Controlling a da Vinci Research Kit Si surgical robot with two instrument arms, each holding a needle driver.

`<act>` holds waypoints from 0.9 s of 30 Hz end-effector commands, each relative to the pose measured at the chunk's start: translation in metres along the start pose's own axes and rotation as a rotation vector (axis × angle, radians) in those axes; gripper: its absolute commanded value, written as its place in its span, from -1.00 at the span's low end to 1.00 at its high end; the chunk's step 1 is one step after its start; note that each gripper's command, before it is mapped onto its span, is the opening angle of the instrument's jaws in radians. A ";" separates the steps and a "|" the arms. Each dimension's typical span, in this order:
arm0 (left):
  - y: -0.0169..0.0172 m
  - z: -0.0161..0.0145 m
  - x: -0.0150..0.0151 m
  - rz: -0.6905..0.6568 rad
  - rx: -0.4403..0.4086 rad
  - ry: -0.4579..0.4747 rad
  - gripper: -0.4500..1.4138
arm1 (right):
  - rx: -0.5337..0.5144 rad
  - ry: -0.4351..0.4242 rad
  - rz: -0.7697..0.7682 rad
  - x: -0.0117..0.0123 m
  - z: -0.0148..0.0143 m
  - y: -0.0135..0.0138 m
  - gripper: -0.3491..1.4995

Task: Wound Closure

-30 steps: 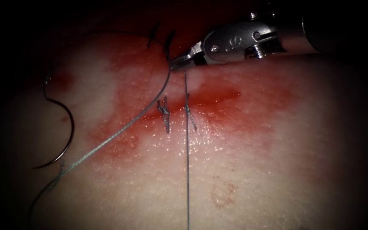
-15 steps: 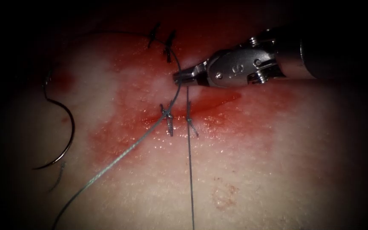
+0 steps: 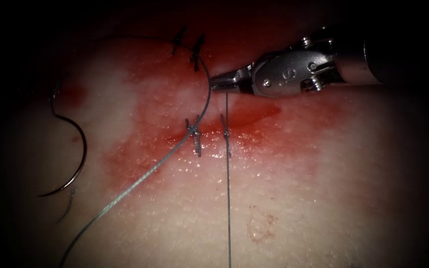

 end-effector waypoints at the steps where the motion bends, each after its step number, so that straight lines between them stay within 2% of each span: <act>1: -0.0001 0.0007 -0.0001 -0.009 0.007 0.004 -1.00 | -0.006 0.007 0.000 0.0002 0.0010 -0.0002 -1.00; 3: -0.0005 0.0002 0.0006 0.004 0.019 0.010 -1.00 | 0.006 0.028 0.001 0.0004 0.0010 -0.0004 -1.00; 8: -0.0020 -0.0019 0.0038 0.053 0.063 0.037 -1.00 | 0.051 0.083 0.158 0.0017 0.0002 -0.0007 -1.00; 9: -0.0026 -0.0025 0.0049 0.059 0.076 0.045 -1.00 | 0.041 0.095 0.176 0.0021 0.0000 -0.0007 -0.84; 11: -0.0034 -0.0034 0.0064 0.082 0.093 0.050 -1.00 | 0.020 0.113 0.238 0.0027 -0.0004 -0.0003 0.13; 12: -0.0045 -0.0043 0.0082 0.105 0.114 0.046 -1.00 | 0.008 0.130 0.286 0.0031 -0.0007 0.0001 0.51; 15: -0.0062 -0.0057 0.0110 0.136 0.128 0.052 -1.00 | -0.018 0.176 0.384 0.0038 -0.0018 0.0013 0.81; 16: -0.0072 -0.0067 0.0124 0.151 0.143 0.047 -1.00 | -0.034 0.206 0.421 0.0041 -0.0026 0.0018 0.85; 20: -0.0093 -0.0090 0.0145 0.173 0.167 0.050 -1.00 | -0.031 0.234 0.456 0.0045 -0.0040 0.0019 0.87; 24: -0.0126 -0.0115 0.0164 0.191 0.189 0.055 -1.00 | -0.020 0.251 0.462 0.0052 -0.0059 0.0001 0.89; 25: -0.0132 -0.0119 0.0166 0.190 0.191 0.055 -1.00 | -0.016 0.253 0.471 0.0054 -0.0062 -0.0005 0.85; 27: -0.0154 -0.0131 0.0169 0.205 0.196 0.054 -1.00 | -0.009 0.261 0.465 0.0059 -0.0072 -0.0028 0.58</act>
